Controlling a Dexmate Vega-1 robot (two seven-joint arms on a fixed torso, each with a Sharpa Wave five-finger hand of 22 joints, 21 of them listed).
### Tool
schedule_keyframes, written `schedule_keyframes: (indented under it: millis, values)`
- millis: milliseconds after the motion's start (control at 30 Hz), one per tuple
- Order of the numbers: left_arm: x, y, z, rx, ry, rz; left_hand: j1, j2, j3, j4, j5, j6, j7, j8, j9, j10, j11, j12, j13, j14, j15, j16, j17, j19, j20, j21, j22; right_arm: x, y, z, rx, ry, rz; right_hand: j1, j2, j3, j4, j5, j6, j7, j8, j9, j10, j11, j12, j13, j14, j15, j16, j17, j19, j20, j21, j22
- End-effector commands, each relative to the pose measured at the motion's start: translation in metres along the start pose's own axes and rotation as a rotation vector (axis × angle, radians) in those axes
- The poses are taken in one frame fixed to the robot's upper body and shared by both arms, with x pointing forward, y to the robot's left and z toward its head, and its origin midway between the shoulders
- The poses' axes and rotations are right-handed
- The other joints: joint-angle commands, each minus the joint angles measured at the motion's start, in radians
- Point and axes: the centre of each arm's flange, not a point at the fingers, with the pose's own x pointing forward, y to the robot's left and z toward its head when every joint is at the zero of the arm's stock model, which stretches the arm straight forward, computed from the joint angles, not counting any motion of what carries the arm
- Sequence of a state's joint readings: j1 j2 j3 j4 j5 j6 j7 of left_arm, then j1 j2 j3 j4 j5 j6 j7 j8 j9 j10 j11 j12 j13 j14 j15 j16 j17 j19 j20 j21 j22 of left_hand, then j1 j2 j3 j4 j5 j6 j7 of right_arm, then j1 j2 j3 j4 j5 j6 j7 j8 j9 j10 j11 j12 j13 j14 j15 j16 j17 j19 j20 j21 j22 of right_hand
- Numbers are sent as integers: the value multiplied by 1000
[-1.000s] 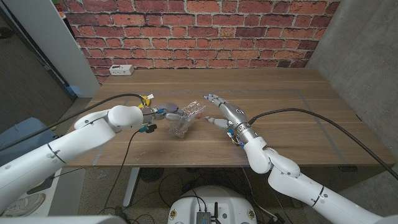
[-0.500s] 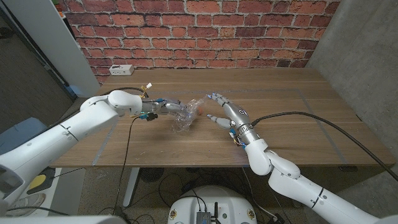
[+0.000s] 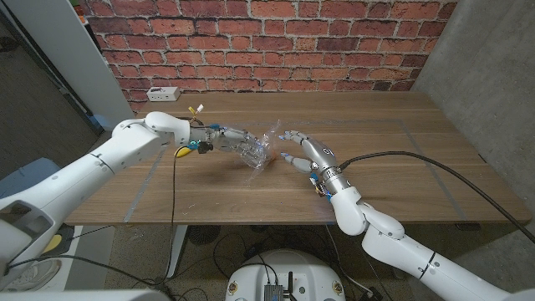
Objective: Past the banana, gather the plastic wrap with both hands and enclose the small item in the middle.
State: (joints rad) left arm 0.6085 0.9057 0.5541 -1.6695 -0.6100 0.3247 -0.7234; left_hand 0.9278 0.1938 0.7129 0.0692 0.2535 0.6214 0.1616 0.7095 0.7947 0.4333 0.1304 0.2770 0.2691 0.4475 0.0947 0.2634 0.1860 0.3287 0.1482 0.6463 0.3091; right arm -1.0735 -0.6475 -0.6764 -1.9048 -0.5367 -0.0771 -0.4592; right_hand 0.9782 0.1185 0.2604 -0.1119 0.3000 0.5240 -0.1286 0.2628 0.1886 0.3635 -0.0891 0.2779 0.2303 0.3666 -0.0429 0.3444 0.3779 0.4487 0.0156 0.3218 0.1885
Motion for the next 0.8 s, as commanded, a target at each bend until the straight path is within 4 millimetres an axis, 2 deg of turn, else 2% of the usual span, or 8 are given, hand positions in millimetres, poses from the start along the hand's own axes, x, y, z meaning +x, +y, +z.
schedule_keyframes:
  millis: [33, 133, 233, 300, 400, 567, 633, 800]
  values:
    - [-12, 3, -27, -151, 37, 45, -12, -4, 13, -1, 13, 8, 7, 20, 20, 21, -5, 3, 2, 15, 3, -2, -1, 9, 0, 13, 6, 14, -2, 0, 8, -28, 144, 23, 34, 21, -12, -9, 14, -5, 0, 4, 15, -3, 4, 4, 5, -144, 6, 8, 3, -26, 8, 5]
    - [-10, 1, -34, -172, 47, 47, -14, -3, 15, -1, 19, 6, 9, 28, 31, 21, -7, 2, 3, 14, 3, -5, 0, 3, 3, 17, 7, 19, -1, 4, -14, -40, 195, 44, 39, 36, -28, -20, 3, -16, -10, 4, 8, -10, -3, 4, -2, -153, -7, -4, 1, -35, 9, 6]
    - [-9, 1, -38, -183, 53, 55, -16, -3, 16, -1, 22, 3, 11, 33, 39, 23, -9, 2, 4, 12, 2, -8, 0, 0, 5, 20, 8, 24, -1, 10, -45, -46, 236, 71, 41, 51, -46, -40, -51, -35, -41, 5, -29, -26, -25, 3, -32, -162, -32, -20, -2, -39, 11, 8]
    - [-9, 1, -41, -199, 53, 68, -17, -3, 17, -1, 24, 3, 11, 35, 42, 24, -10, 2, 4, 13, 2, -9, 1, -1, 5, 21, 9, 28, 0, 12, -55, -56, 261, 87, 37, 55, -53, -59, -107, -39, -66, 5, -76, -27, -49, 2, -68, -158, -53, -30, -21, -32, 5, 8]
    - [-10, 2, -45, -228, 60, 92, -18, -3, 18, -2, 28, 1, 11, 41, 49, 25, -11, 2, 5, 14, 1, -11, 1, -2, 6, 25, 10, 32, 0, 16, -77, -68, 277, 103, 17, 54, -61, -75, -155, -48, -82, 5, -115, -31, -67, 0, -102, -151, -77, -46, -37, -18, 0, 8]
    - [-9, 4, -51, -275, 58, 120, -21, -3, 20, -2, 34, 0, 12, 51, 62, 30, -11, 2, 6, 19, 2, -13, 2, -2, 6, 32, 11, 39, 1, 23, -108, -92, 315, 126, 2, 53, -62, -93, -213, -61, -89, 6, -171, -50, -87, -2, -163, -142, -112, -69, -65, -12, -12, 6]
    - [-8, 5, -52, -291, 62, 128, -23, -3, 21, -2, 37, -3, 12, 55, 68, 31, -10, 1, 6, 20, 2, -14, 2, -1, 6, 35, 12, 43, 2, 26, -120, -107, 345, 128, 3, 53, -61, -95, -217, -64, -87, 6, -172, -49, -86, -2, -172, -146, -116, -71, -71, -14, -14, 6]
    - [-8, 6, -51, -300, 71, 143, -28, -3, 23, -1, 44, -17, 8, 62, 83, 32, -8, 0, 8, 21, 2, -18, 3, -4, 8, 43, 14, 51, 7, 33, -151, -145, 374, 139, 32, 62, -51, -101, -199, -72, -73, 6, -168, -62, -81, -4, -179, -152, -119, -80, -81, -19, -19, 5]
